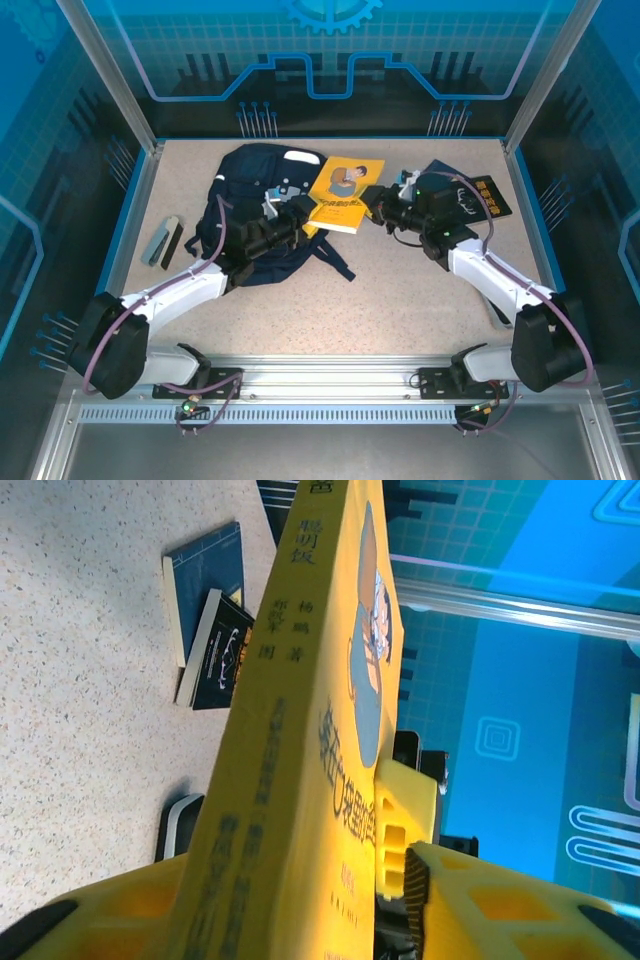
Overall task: Pack the student bag
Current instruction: Pass the book, then move the student bag to the center of the table.
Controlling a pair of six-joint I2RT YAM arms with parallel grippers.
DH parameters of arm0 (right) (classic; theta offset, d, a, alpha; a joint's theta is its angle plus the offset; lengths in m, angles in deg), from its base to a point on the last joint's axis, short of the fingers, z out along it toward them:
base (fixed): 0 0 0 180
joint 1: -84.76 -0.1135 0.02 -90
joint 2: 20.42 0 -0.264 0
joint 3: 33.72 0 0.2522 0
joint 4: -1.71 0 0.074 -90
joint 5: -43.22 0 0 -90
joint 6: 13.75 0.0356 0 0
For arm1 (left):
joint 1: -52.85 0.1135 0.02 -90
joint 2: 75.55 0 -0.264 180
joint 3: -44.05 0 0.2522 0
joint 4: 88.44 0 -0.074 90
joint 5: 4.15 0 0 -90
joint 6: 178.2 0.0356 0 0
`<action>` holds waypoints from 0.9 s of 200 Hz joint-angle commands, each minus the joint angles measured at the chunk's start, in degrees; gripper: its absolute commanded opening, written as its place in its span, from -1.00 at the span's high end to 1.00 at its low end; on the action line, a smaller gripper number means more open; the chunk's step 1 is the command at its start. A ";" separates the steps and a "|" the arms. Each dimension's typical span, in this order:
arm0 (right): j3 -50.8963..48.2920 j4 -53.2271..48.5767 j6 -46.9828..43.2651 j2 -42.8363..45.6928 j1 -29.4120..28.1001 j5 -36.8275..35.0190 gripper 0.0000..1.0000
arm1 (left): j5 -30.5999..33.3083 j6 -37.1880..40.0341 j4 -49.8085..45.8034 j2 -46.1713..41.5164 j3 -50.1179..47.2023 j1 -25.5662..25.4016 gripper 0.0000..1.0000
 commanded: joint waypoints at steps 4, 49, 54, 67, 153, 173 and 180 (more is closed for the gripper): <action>0.68 4.86 1.40 -0.79 -3.79 0.52 0.84 | 2.38 -0.04 3.59 0.30 0.42 -0.20 0.20; 2.02 -4.90 -6.64 0.48 -5.39 -2.37 0.26 | 4.50 2.03 -1.16 -2.05 0.03 0.55 0.84; 2.92 -8.25 -9.22 0.71 -5.45 -3.41 0.06 | 4.59 2.49 -2.76 -2.91 0.03 0.99 0.86; 6.68 -18.83 -17.59 0.25 -5.89 -6.66 -0.37 | 4.43 4.64 -7.37 -5.36 0.19 2.30 0.87; 25.07 -37.92 -30.78 -26.57 -10.62 -5.57 -0.60 | 9.92 30.25 -54.04 -20.01 10.80 17.12 0.95; 30.38 -37.64 -30.61 -33.72 -12.56 -5.82 -0.47 | 9.72 32.85 -57.44 -21.00 11.94 19.26 0.96; 31.90 -37.42 -30.42 -35.90 -12.91 -5.97 -0.40 | 9.48 33.20 -57.91 -21.34 12.05 19.78 0.97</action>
